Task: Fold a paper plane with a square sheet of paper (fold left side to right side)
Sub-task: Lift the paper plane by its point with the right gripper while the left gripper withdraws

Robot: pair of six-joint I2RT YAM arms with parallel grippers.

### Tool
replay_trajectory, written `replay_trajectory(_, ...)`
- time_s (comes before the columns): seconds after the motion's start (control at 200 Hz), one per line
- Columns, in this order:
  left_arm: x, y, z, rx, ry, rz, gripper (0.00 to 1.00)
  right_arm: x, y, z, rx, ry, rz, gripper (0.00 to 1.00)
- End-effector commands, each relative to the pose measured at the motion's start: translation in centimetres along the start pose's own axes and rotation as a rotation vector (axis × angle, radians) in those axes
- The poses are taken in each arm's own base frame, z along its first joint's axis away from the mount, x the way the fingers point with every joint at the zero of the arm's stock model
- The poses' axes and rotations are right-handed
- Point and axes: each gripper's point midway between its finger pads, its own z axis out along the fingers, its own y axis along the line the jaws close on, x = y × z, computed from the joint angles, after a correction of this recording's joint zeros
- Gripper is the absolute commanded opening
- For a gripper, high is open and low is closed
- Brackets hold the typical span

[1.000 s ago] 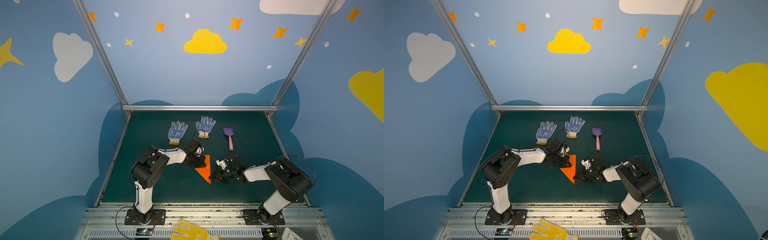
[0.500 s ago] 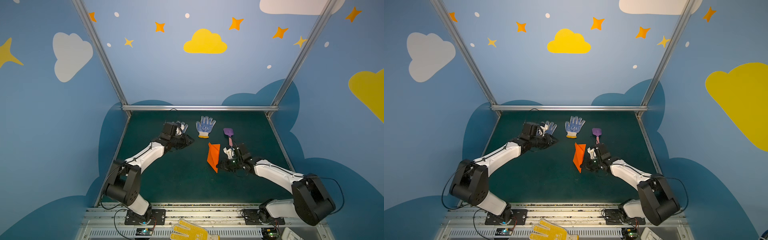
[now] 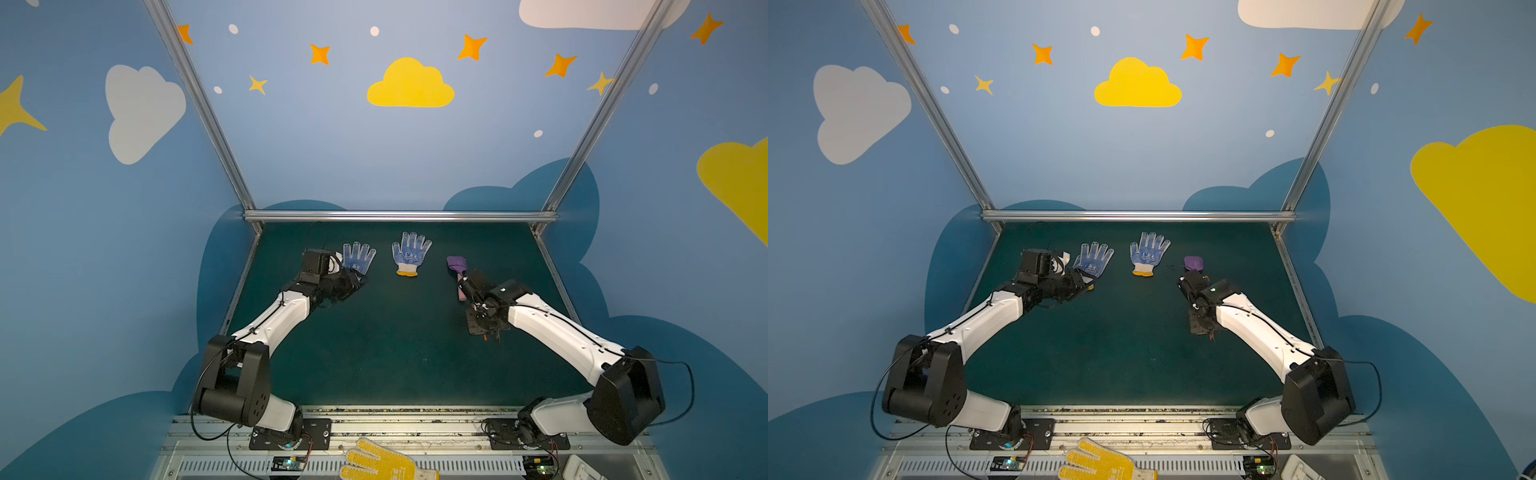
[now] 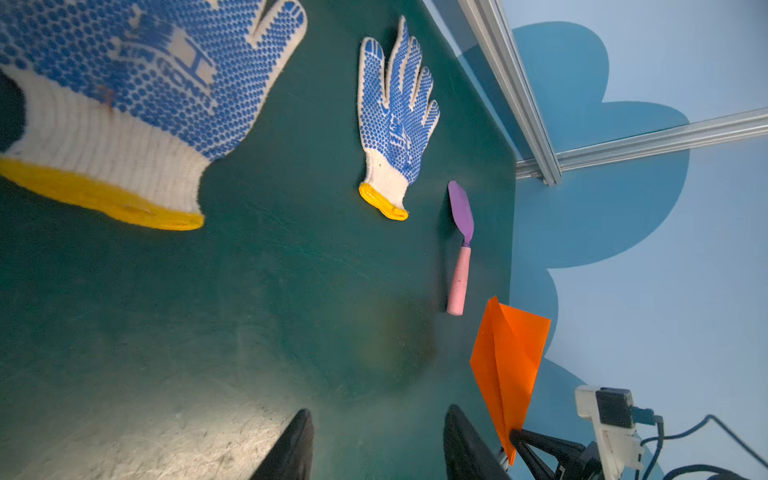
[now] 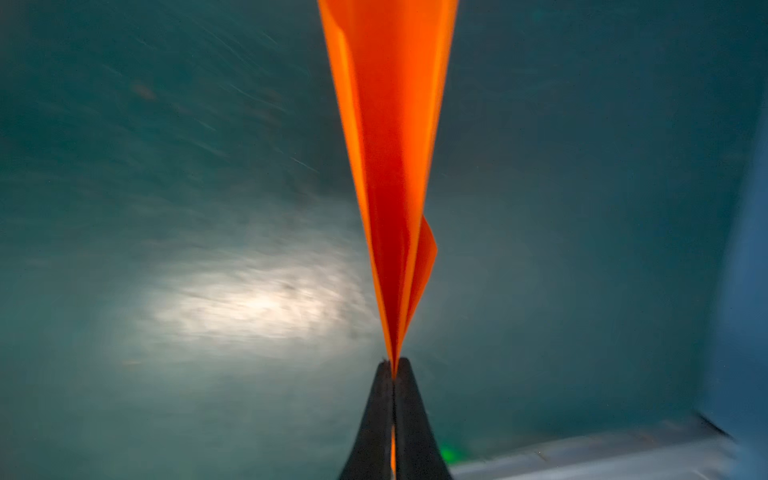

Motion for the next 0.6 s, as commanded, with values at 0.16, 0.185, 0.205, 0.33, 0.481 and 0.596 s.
replay_trajectory(0.16,-0.4,0.7,-1.4,0.013,-0.017,-0.018,0.53,2.5,-0.7,0.7,0.334,0.126,-0.166,0.0)
replay_trajectory(0.185,-0.6,0.7,-1.5,0.015,-0.02,-0.022,0.53,2.8,-0.3,1.0,0.342,0.136,-0.175,0.0)
replay_trajectory(0.205,-0.6,0.8,-1.6,0.016,-0.02,-0.023,0.53,3.0,0.1,1.3,0.348,0.144,-0.184,0.0)
replay_trajectory(0.33,-1.1,0.8,-1.7,0.028,-0.029,-0.041,0.53,4.4,3.0,2.9,0.346,0.186,-0.229,0.0)
replay_trajectory(0.481,-1.4,0.6,-1.6,0.043,-0.033,-0.051,0.53,5.1,9.0,4.0,0.225,0.204,-0.276,0.14)
replay_trajectory(0.596,-1.5,0.7,-1.7,0.042,-0.035,-0.055,0.53,5.0,13.7,3.8,0.051,0.215,-0.286,0.38)
